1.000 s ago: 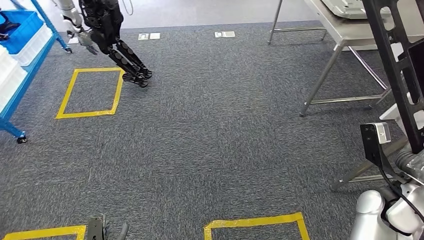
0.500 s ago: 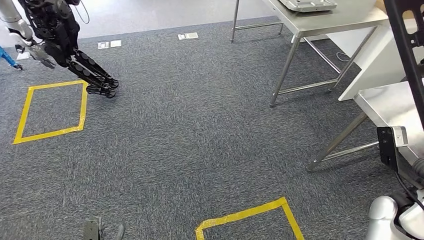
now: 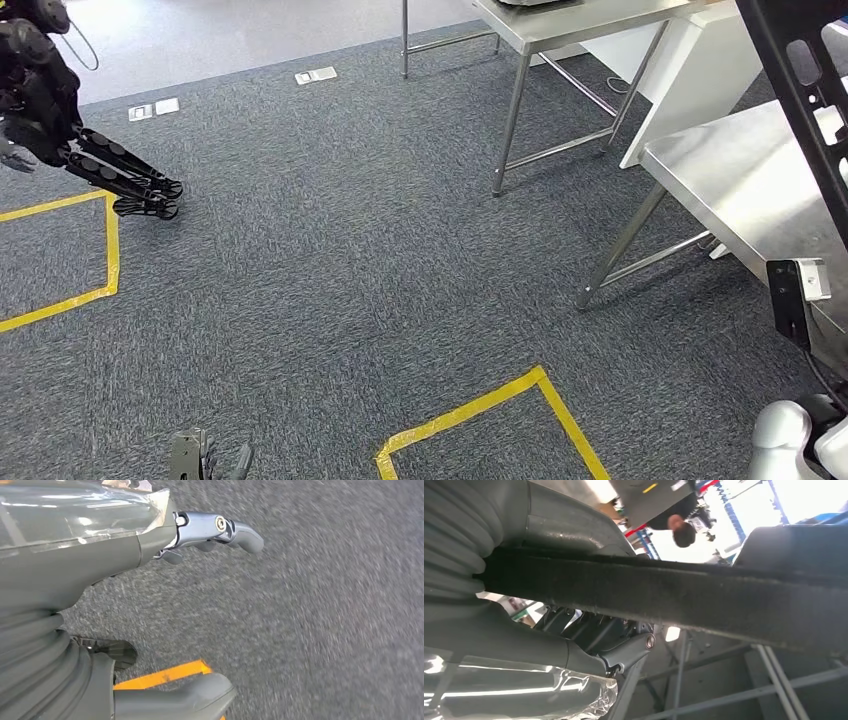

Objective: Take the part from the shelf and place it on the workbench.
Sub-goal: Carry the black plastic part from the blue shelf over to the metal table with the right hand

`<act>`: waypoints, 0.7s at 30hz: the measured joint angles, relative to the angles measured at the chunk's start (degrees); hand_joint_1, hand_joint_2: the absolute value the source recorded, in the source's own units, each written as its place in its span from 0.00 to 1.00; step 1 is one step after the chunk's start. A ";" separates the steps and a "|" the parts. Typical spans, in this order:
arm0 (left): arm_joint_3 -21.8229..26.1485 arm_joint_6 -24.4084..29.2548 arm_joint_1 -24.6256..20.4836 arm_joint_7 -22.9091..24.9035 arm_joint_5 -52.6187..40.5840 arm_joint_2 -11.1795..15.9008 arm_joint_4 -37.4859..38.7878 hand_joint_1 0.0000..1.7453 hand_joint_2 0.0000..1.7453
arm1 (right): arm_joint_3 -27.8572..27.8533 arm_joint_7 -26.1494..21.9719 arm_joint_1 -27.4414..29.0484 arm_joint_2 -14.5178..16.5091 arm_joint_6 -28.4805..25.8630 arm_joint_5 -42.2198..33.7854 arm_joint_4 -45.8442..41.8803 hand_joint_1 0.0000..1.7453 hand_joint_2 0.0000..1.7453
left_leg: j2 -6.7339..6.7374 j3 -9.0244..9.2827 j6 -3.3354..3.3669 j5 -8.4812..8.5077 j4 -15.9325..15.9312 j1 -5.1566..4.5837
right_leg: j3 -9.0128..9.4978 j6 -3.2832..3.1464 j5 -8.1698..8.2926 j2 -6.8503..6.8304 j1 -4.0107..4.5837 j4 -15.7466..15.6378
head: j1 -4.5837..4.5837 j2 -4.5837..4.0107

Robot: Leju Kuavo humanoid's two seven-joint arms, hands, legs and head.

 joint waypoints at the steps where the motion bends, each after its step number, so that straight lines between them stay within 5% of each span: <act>1: -0.01 -0.11 -0.02 -0.03 -0.11 0.04 -0.05 0.00 1.00 | -0.23 -0.17 0.26 0.08 0.08 0.00 -0.31 1.00 1.00 | -1.56 -0.88 -0.30 -1.30 2.01 0.14 | 0.14 -0.40 0.18 0.55 -0.36 -0.22 | -0.09 0.00; 4: -0.01 -0.30 0.27 -0.03 -0.26 0.15 -0.13 0.00 1.00 | -0.93 -0.84 1.12 0.46 0.13 0.00 -0.84 1.00 1.00 | -4.90 -5.97 -0.76 -6.36 12.78 0.44 | 0.08 -0.90 0.28 2.31 -0.59 -0.25 | -0.31 0.00; 6: -0.01 -0.69 0.52 -0.01 -0.27 0.32 -0.12 0.00 1.00 | -1.58 -1.36 1.89 0.67 0.06 -0.04 -0.90 1.00 1.00 | -5.08 -7.32 -0.91 -6.00 15.10 0.60 | 0.07 -0.88 0.29 3.77 -0.64 -0.15 | -0.34 0.00; 8: -0.01 -1.28 0.64 -0.01 -0.27 0.66 -0.12 0.00 1.00 | -2.25 -1.86 2.32 0.81 -0.10 -0.18 -0.87 1.00 1.00 | -6.05 -4.64 -1.04 -1.94 9.11 1.04 | 0.05 -0.81 0.26 5.34 -0.81 0.19 | -0.34 0.00; 9: -0.01 -1.56 0.66 -0.01 -0.33 0.81 -0.12 0.00 1.00 | -2.54 -2.04 2.38 0.86 -0.19 -0.29 -0.87 1.00 1.00 | -7.67 -2.89 -1.12 -0.40 5.34 1.35 | -0.14 -0.64 0.20 6.05 -0.84 0.48 | -0.35 0.00; 12: -0.01 -2.01 0.77 0.04 -0.70 1.02 -0.11 0.00 1.00 | -3.49 -2.43 2.89 0.78 -0.46 -0.88 -0.96 1.00 1.00 | -10.74 -0.46 -0.83 0.63 0.25 1.49 | -1.25 0.54 0.42 8.11 -0.68 0.99 | -0.25 0.00; 14: -0.01 -2.10 0.84 0.09 -0.89 1.00 -0.11 0.00 1.00 | -4.42 -2.67 3.74 0.62 -0.62 -1.35 -1.06 1.00 1.00 | -9.26 -0.36 0.07 1.09 -0.17 1.13 | -1.93 1.43 0.89 9.24 -0.98 0.79 | -0.24 0.00; 16: -0.01 -2.12 0.84 0.09 -1.02 1.03 -0.14 0.00 1.00 | -5.16 -2.78 4.31 0.42 -0.70 -1.53 -1.15 1.00 1.00 | -7.58 -0.24 1.02 1.57 -0.73 1.12 | -3.36 1.68 -0.01 7.00 -0.99 2.84 | -0.02 0.00; 18: -0.01 -2.13 0.92 0.09 -1.04 1.16 -0.16 0.00 1.00 | -5.44 -2.83 4.50 0.28 -0.75 -1.55 -1.23 1.00 1.00 | -5.85 -0.26 1.49 1.71 -0.95 0.96 | -6.58 1.54 -2.78 3.27 -0.76 9.33 | 0.33 0.00; 20: -0.01 -2.13 1.03 0.10 -1.04 1.23 -0.16 0.00 1.00 | -5.52 -2.83 4.75 0.26 -0.79 -1.58 -1.24 1.00 1.00 | -4.08 -0.43 1.60 1.67 -0.94 0.69 | -9.73 1.66 -5.17 2.06 -0.72 16.23 | 0.46 0.00; 21: -0.01 -2.13 1.05 0.10 -1.04 1.23 -0.16 0.00 1.00 | -5.59 -2.83 4.91 0.27 -0.80 -1.61 -1.24 1.00 1.00 | -3.24 -0.47 1.61 1.65 -0.94 0.59 | -9.91 1.89 -5.34 1.90 -0.72 17.11 | 0.47 0.00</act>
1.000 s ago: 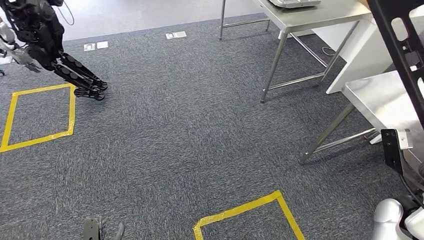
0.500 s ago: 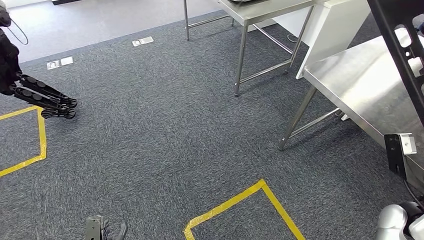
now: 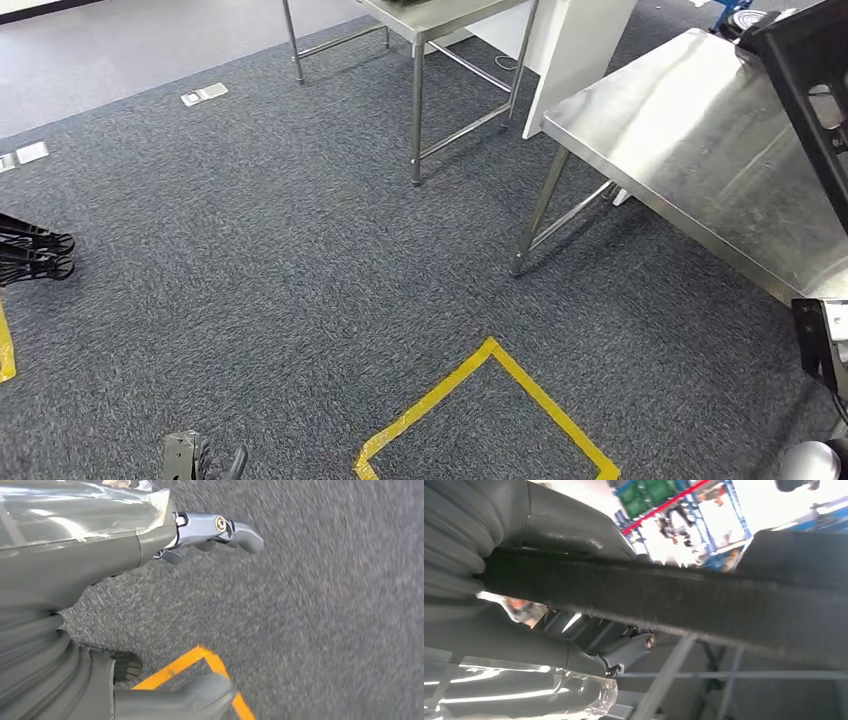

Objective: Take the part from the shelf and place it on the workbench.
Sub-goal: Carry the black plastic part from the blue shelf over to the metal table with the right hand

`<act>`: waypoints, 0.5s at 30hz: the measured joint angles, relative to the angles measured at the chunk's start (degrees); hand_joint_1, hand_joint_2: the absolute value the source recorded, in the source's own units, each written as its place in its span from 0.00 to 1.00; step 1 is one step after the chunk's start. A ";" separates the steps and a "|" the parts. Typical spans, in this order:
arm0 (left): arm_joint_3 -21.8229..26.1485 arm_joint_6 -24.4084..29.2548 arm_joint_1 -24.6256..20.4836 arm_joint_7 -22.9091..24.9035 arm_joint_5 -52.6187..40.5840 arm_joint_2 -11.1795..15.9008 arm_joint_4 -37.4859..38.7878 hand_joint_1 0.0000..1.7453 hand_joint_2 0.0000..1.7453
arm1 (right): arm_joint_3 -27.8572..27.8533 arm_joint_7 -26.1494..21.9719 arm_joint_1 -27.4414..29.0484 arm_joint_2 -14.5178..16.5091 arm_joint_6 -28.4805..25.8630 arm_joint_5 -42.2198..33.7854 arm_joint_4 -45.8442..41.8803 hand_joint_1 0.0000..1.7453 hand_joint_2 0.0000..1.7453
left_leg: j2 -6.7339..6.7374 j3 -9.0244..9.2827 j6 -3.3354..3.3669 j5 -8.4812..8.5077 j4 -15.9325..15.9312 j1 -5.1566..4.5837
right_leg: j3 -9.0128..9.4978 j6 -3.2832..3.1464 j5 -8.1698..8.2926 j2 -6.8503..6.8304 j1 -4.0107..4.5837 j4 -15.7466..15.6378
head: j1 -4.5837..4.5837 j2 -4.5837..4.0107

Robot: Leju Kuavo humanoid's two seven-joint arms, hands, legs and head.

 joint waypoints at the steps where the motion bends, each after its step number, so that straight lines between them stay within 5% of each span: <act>1: 0.00 0.00 0.00 0.00 0.00 -0.01 0.00 0.00 1.00 | -0.10 0.01 0.12 -0.01 0.00 -0.02 0.00 1.00 1.00 | 0.81 0.00 -0.01 -0.02 0.00 -0.06 | 1.17 0.30 0.66 -0.24 0.02 -1.67 | 0.01 0.00; 4: 0.00 0.00 -0.03 -0.01 -0.03 -0.02 0.00 0.00 1.00 | -0.38 0.02 0.13 -0.09 -0.01 -0.03 -0.17 1.00 1.00 | 2.86 0.26 -0.26 -0.18 -0.03 -0.27 | 8.17 0.34 4.12 -3.29 0.52 -13.70 | 0.01 0.00; 6: 0.00 0.00 -0.06 -0.01 -0.07 -0.02 0.00 0.00 1.00 | -0.44 0.02 0.10 -0.20 -0.06 -0.02 -0.39 1.00 1.00 | 4.02 0.58 -0.81 -0.44 -0.15 -0.38 | 9.61 -0.73 4.84 -4.60 1.14 -16.79 | -0.01 0.00; 8: 0.00 -0.02 -0.09 0.00 -0.09 -0.08 0.00 0.00 1.00 | -0.66 0.01 0.16 -0.28 -0.11 -0.03 -0.53 1.00 1.00 | 5.00 0.97 -1.53 -0.65 -0.34 -0.27 | 9.59 -1.85 5.10 -3.49 1.16 -17.08 | -0.03 0.00; 10: 0.00 -0.11 -0.17 0.00 -0.13 -0.05 0.00 0.00 1.00 | -0.92 0.01 0.19 -0.31 -0.15 -0.03 -0.69 1.00 1.00 | 3.06 0.72 -2.24 -1.82 1.13 -0.05 | 10.22 -2.69 5.64 -2.19 0.54 -17.71 | -0.19 0.00; 12: -0.02 -0.39 -0.14 0.00 -0.30 0.04 0.00 0.00 1.00 | -0.99 0.03 0.29 -0.18 -0.19 -0.05 -0.80 1.00 1.00 | -0.37 -1.71 -2.70 -5.11 6.83 0.14 | 10.61 -3.14 6.04 -0.96 0.12 -17.99 | -0.52 0.00; 14: -0.04 -0.99 -0.01 0.00 -0.63 0.05 0.00 0.00 1.00 | -1.08 0.04 0.85 -0.02 -0.21 -0.34 -0.88 1.00 1.00 | -1.61 -5.35 -2.89 -7.95 13.74 0.21 | 10.60 -3.26 6.09 0.34 0.15 -17.93 | -0.69 0.00; 15: -0.04 -1.45 0.03 -0.02 -0.83 0.07 0.00 0.00 1.00 | -1.21 0.03 1.39 0.03 -0.21 -0.63 -1.04 1.00 1.00 | -1.74 -6.44 -2.94 -7.91 15.27 0.26 | 10.61 -3.25 6.08 1.07 0.15 -17.90 | -0.70 0.00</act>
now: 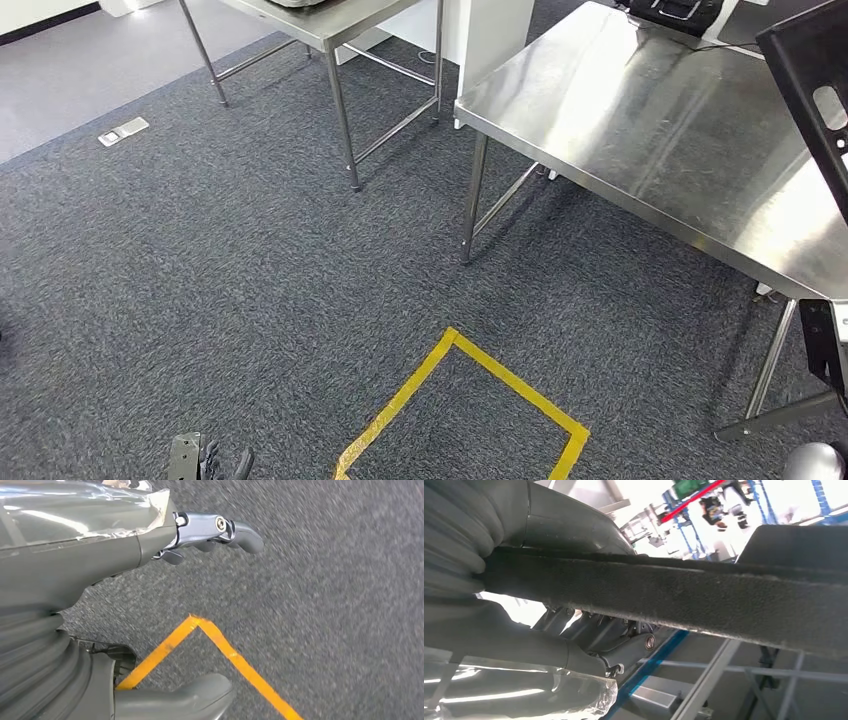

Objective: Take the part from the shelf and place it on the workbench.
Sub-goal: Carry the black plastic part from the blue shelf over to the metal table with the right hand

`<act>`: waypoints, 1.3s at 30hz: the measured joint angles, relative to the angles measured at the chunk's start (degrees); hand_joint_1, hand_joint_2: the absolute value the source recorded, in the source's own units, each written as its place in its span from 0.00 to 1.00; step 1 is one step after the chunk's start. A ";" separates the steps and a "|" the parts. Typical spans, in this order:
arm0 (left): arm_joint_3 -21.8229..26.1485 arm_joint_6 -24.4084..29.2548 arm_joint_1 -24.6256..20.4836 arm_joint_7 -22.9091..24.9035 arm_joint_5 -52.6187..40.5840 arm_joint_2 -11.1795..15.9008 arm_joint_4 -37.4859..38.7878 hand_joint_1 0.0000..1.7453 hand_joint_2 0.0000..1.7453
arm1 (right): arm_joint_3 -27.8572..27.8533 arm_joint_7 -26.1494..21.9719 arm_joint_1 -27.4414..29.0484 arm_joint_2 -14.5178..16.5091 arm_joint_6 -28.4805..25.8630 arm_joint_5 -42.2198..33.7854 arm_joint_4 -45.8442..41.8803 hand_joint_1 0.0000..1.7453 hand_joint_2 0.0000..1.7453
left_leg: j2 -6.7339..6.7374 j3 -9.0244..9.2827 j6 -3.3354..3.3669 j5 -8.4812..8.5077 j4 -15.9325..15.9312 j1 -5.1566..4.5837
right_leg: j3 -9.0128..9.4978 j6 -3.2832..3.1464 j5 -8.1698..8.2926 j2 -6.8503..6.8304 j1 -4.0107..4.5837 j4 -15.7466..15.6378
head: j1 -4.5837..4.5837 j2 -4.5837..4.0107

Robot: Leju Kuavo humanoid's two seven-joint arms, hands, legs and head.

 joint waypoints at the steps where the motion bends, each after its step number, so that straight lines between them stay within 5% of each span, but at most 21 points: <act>1: -0.01 -0.57 0.03 -0.05 -0.24 0.04 0.00 0.00 1.00 | -0.20 -0.05 0.63 0.04 -0.01 -0.37 -0.24 1.00 1.00 | -0.08 -0.02 -0.01 1.25 -0.73 0.08 | 0.05 0.01 -0.01 0.76 -0.02 0.03 | -0.01 0.00; 4: -0.05 -1.93 0.06 -0.25 -0.75 0.25 0.00 0.00 1.00 | -0.98 -0.62 2.41 0.19 0.01 -1.60 -1.24 1.00 1.00 | -2.63 4.24 0.06 7.39 -11.28 0.62 | -0.10 0.43 -0.25 2.96 -0.01 0.52 | -0.02 0.00; 6: -0.14 -2.40 0.09 -0.32 -1.05 0.40 0.01 0.00 1.00 | -1.52 -1.06 3.23 0.11 0.01 -2.54 -1.93 1.00 1.00 | -4.00 5.74 0.41 8.53 -14.91 0.65 | -0.67 1.06 -0.38 4.19 0.20 0.91 | 0.00 0.00; 8: -0.33 -2.45 0.09 -0.46 -1.15 0.50 0.01 0.00 1.00 | -2.14 -1.66 3.68 -0.31 0.03 -3.68 -2.27 1.00 1.00 | -2.81 5.79 1.23 8.55 -15.19 0.25 | -1.27 1.84 -0.21 5.41 0.15 0.84 | 0.02 0.00; 11: -0.41 -2.29 0.06 -1.20 -0.43 0.82 0.01 0.00 1.00 | -2.60 -3.01 1.94 -2.22 0.00 -5.10 -0.76 1.00 1.00 | -0.55 5.96 2.62 9.05 -15.74 0.21 | -3.61 2.22 -1.84 2.62 -0.03 4.60 | 0.35 0.00; 13: -0.34 -2.39 0.12 -1.61 -0.08 1.19 0.02 0.00 1.00 | -2.42 -3.41 -0.70 -3.91 -0.54 -4.32 1.75 1.00 1.00 | 0.71 5.84 2.97 9.08 -15.77 0.11 | -7.09 2.07 -4.96 -0.28 0.00 11.95 | 0.66 0.00; 15: -0.30 -2.46 0.16 -1.73 -0.03 1.37 0.03 0.00 1.00 | -2.14 -3.22 -2.39 -5.21 -1.32 -2.45 4.19 1.00 1.00 | 1.53 5.71 2.98 9.08 -15.76 0.05 | -9.30 2.47 -6.77 -1.02 -0.11 17.35 | 0.67 0.00; 16: -0.29 -2.49 0.17 -1.73 -0.05 1.39 0.03 0.00 1.00 | -2.01 -3.08 -2.94 -5.76 -1.54 -1.60 5.14 1.00 1.00 | 1.79 5.70 2.97 9.09 -15.75 0.04 | -8.84 2.87 -6.51 -1.13 -0.18 17.10 | 0.67 0.00; 18: -0.28 -2.54 0.17 -1.75 -0.08 1.37 0.05 0.00 1.00 | -1.68 -2.92 -4.06 -6.69 -1.65 -0.40 6.60 1.00 1.00 | 2.17 5.79 2.82 9.10 -15.74 0.02 | -4.57 3.70 -4.09 -1.60 -0.38 10.07 | 0.70 0.00; 21: -0.28 -2.63 0.16 -1.90 -0.12 1.47 0.07 0.00 1.00 | -0.93 -2.87 -5.42 -7.51 -1.71 0.70 7.99 1.00 1.00 | 2.40 5.81 2.45 8.93 -15.60 -0.41 | 0.40 3.46 -1.66 -2.45 -0.27 0.99 | 0.63 0.00; 24: -0.28 -2.68 0.24 -2.05 -0.22 1.63 0.10 0.00 1.00 | -0.19 -2.67 -5.94 -7.62 -1.76 1.11 9.12 1.00 1.00 | 2.28 5.69 3.18 9.05 -15.62 -0.48 | 0.62 3.09 -1.41 -2.44 -0.26 0.61 | 0.42 0.00; 30: -0.28 -3.06 0.28 -2.25 -0.47 1.58 0.17 0.00 1.00 | 0.74 -2.36 -6.68 -7.63 -1.76 1.28 10.65 1.00 1.00 | 2.24 6.10 1.99 9.53 -16.53 -0.31 | 0.49 2.88 -1.49 -2.44 0.14 0.65 | 0.39 0.00; 39: -0.39 -3.83 0.29 -2.29 -0.77 1.57 0.32 0.00 1.00 | 1.93 -1.88 -8.20 -7.81 -1.61 1.38 12.45 1.00 1.00 | 2.24 6.09 1.56 9.57 -16.63 -0.40 | 0.52 2.72 -1.58 -2.44 0.42 0.73 | 0.41 0.00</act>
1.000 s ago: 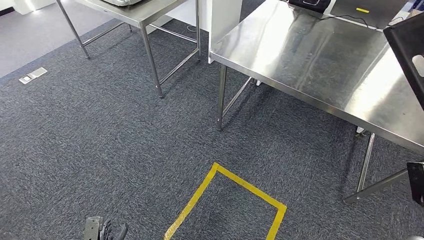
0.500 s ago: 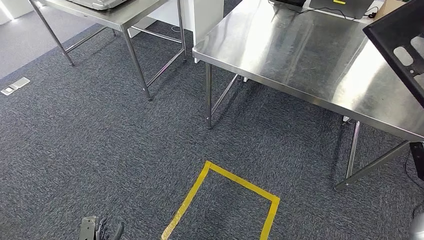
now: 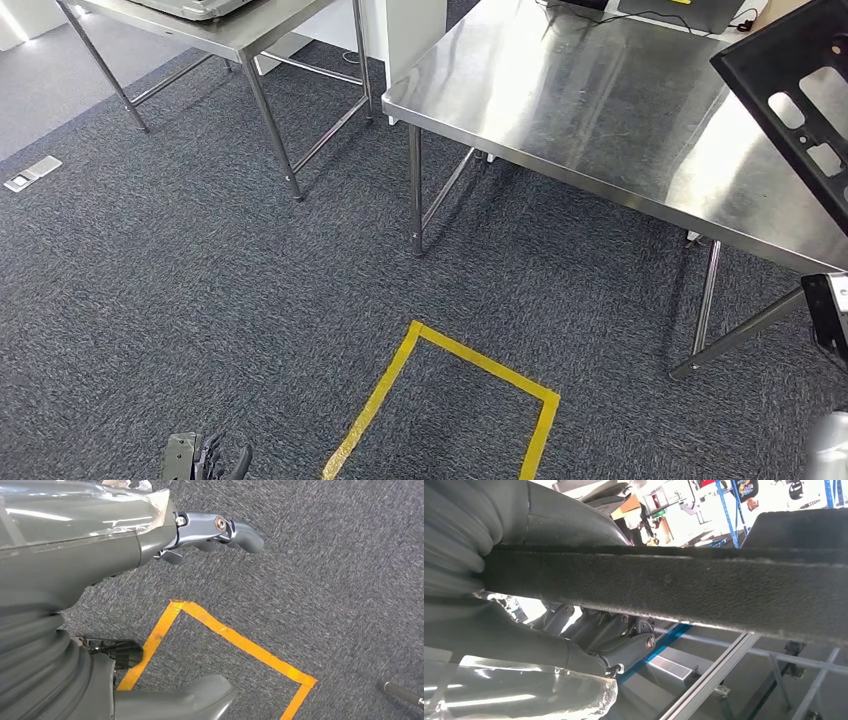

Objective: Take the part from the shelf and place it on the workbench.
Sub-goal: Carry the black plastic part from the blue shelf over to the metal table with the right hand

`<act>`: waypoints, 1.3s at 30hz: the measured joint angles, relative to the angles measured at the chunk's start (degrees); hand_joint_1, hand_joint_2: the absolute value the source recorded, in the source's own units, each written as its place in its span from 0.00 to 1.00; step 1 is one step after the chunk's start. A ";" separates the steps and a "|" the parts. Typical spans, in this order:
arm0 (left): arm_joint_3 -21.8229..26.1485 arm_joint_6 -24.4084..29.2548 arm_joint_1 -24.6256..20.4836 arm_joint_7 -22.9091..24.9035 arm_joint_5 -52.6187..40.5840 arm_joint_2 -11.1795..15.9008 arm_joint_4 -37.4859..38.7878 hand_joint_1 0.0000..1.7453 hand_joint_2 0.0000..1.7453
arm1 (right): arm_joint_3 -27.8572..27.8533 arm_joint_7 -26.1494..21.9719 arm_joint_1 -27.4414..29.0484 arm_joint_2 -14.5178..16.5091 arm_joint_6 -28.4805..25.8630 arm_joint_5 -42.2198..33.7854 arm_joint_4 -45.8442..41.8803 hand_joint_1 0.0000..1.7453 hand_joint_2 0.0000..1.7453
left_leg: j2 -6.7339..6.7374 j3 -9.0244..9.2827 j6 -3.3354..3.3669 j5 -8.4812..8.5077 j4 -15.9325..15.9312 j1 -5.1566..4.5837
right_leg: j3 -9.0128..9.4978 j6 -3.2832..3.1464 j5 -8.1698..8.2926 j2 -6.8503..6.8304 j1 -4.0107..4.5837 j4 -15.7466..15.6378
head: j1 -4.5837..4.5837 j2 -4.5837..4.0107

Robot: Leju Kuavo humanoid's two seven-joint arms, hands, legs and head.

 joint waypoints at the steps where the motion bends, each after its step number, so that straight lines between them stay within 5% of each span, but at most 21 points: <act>1: 0.00 -0.05 0.00 0.02 0.00 0.01 0.01 0.00 1.00 | 0.16 0.00 -0.30 -0.03 0.02 0.01 0.21 1.00 1.00 | 0.00 0.00 0.00 0.00 0.00 -0.04 | 0.01 0.00 0.00 0.00 -0.01 0.00 | 0.01 0.00; 14: 0.00 -0.50 0.11 0.28 0.00 0.24 0.07 0.00 1.00 | 1.25 0.01 -1.64 -0.13 0.11 0.01 1.81 1.00 1.00 | -0.13 -0.20 0.49 -0.45 0.38 -0.63 | 0.03 0.12 0.02 -0.07 -0.62 -0.13 | 0.01 0.00; 16: 0.01 -0.48 0.18 0.57 -0.01 0.27 0.09 0.00 1.00 | 1.62 0.04 -2.10 -0.19 0.28 0.01 2.24 1.00 1.00 | -0.18 -0.01 1.01 -0.65 0.07 -0.61 | 0.06 0.42 0.18 -0.05 -0.81 0.15 | -0.05 0.00; 19: 0.05 -0.36 0.48 1.27 0.06 0.18 0.13 0.00 1.00 | 2.93 0.03 -4.07 -0.63 0.73 0.21 3.68 1.00 1.00 | -0.23 1.38 1.86 -0.94 -0.69 0.20 | -5.28 0.88 -3.14 0.29 -1.15 10.47 | 0.11 0.00; 21: 0.08 -0.43 0.82 1.44 0.10 0.09 0.17 0.00 1.00 | 3.58 0.05 -4.91 -0.75 0.78 0.36 4.62 1.00 1.00 | -0.29 1.78 1.46 -1.30 -0.71 0.50 | -9.29 1.49 -4.64 0.47 -1.44 16.41 | 0.21 0.00; 22: 0.08 -0.48 1.01 1.49 0.10 0.05 0.21 0.00 1.00 | 3.80 0.08 -5.14 -0.77 0.79 0.48 5.03 1.00 1.00 | -0.34 2.08 1.11 -1.60 -0.69 0.69 | -9.21 2.16 -3.56 0.46 -1.69 15.12 | 0.20 0.00; 24: 0.09 -0.53 1.26 1.57 0.09 -0.01 0.26 0.00 1.00 | 4.16 0.16 -5.55 -0.81 0.80 0.70 5.79 1.00 1.00 | -0.37 2.89 0.17 -2.36 -0.65 1.16 | -6.43 3.79 0.43 0.12 -2.34 7.43 | 0.28 0.00; 25: 0.10 -0.54 1.30 1.61 0.09 0.03 0.27 0.00 1.00 | 4.32 0.20 -5.68 -0.83 0.79 0.77 6.15 1.00 1.00 | -0.38 3.28 -0.36 -2.74 -0.63 1.31 | -5.11 4.06 1.65 -0.13 -2.37 3.75 | 0.38 0.00; 26: 0.10 -0.54 1.31 1.63 0.09 0.08 0.27 0.00 1.00 | 4.46 0.27 -5.77 -0.86 0.78 0.79 6.42 1.00 1.00 | -0.35 3.48 -0.90 -3.12 -0.65 1.31 | -4.09 3.63 2.18 -0.37 -2.18 1.45 | 0.48 0.00; 30: 0.04 -0.59 1.17 1.87 -0.11 0.08 0.27 0.00 1.00 | 4.63 0.80 -5.56 -0.99 0.67 0.80 6.69 1.00 1.00 | -0.36 3.54 -2.22 -3.44 0.92 1.58 | -2.85 -0.30 1.04 0.21 -1.63 0.93 | 0.10 0.00; 32: -0.01 -0.60 0.94 1.97 -0.30 0.01 0.27 0.00 1.00 | 4.65 0.95 -5.67 -1.16 0.66 0.83 6.60 1.00 1.00 | -0.83 0.27 -2.25 -2.86 6.25 1.83 | -1.70 -1.50 0.23 0.68 -1.44 0.99 | -0.05 0.00; 34: -0.04 -0.60 1.00 2.07 -0.39 -0.03 0.28 0.00 1.00 | 4.75 0.99 -5.45 -1.21 0.66 0.82 6.53 1.00 1.00 | -1.41 -5.41 -2.18 -4.59 13.81 1.60 | -0.38 -2.52 -0.90 1.05 -1.04 0.95 | -0.18 0.00; 37: -0.04 -0.58 1.37 2.18 -0.43 -0.03 0.29 0.00 1.00 | 4.84 1.06 -4.79 -1.09 0.66 0.78 6.52 1.00 1.00 | -1.71 -11.24 -1.56 -8.88 17.31 0.78 | 2.07 -3.25 -2.92 1.78 -0.24 0.92 | -0.24 0.00; 38: -0.04 -0.58 1.44 2.21 -0.45 -0.03 0.29 0.00 1.00 | 4.84 1.09 -4.62 -1.09 0.66 0.76 6.52 1.00 1.00 | -1.84 -11.44 -0.82 -8.20 15.05 0.30 | 3.04 -3.35 -3.64 2.00 0.03 0.88 | -0.24 0.00; 39: -0.04 -0.59 1.48 2.27 -0.49 0.00 0.29 0.00 1.00 | 4.84 1.13 -4.34 -1.09 0.66 0.71 6.47 1.00 1.00 | -2.13 -11.06 0.28 -5.78 11.61 -0.33 | 3.92 -3.46 -4.41 2.21 0.21 0.78 | -0.26 0.00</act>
